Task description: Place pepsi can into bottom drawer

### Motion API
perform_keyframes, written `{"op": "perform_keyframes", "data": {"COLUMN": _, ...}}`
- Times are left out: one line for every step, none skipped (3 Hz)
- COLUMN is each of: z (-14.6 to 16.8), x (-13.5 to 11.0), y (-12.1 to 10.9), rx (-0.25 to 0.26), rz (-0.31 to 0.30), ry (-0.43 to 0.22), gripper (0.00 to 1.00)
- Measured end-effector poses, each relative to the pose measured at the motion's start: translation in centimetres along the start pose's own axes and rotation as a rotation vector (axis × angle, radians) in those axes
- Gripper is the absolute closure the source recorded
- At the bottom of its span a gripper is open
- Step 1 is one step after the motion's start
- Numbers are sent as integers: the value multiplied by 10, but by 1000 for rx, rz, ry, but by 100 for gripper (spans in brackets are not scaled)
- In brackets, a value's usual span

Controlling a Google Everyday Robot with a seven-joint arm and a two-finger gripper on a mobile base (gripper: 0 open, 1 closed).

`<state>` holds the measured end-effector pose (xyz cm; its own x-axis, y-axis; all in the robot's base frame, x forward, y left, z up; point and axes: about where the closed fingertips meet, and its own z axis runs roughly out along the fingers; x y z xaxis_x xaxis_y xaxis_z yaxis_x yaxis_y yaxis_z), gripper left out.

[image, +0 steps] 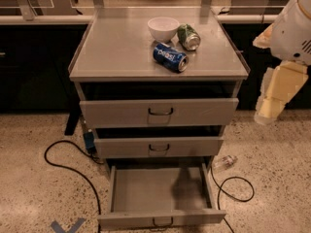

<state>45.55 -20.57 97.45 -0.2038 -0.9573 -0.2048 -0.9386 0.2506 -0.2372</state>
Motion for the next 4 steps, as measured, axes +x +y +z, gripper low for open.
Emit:
{"op": "perform_keyframes", "data": {"z": 35, "x": -48, "y": -35, "rx": -24, "rz": -49, "ry": 4, "gripper": 0}}
{"op": "perform_keyframes", "data": {"z": 83, "x": -104, "y": -76, "rx": -35, "rz": -57, "ry": 21, "gripper": 0}}
{"op": "perform_keyframes", "data": {"z": 91, "x": -119, "y": -79, "rx": -38, "rz": -74, "ry": 11, "gripper": 0}}
{"op": "perform_keyframes", "data": {"z": 102, "x": -115, "y": -84, "rx": -47, "rz": -62, "ry": -21, "gripper": 0}}
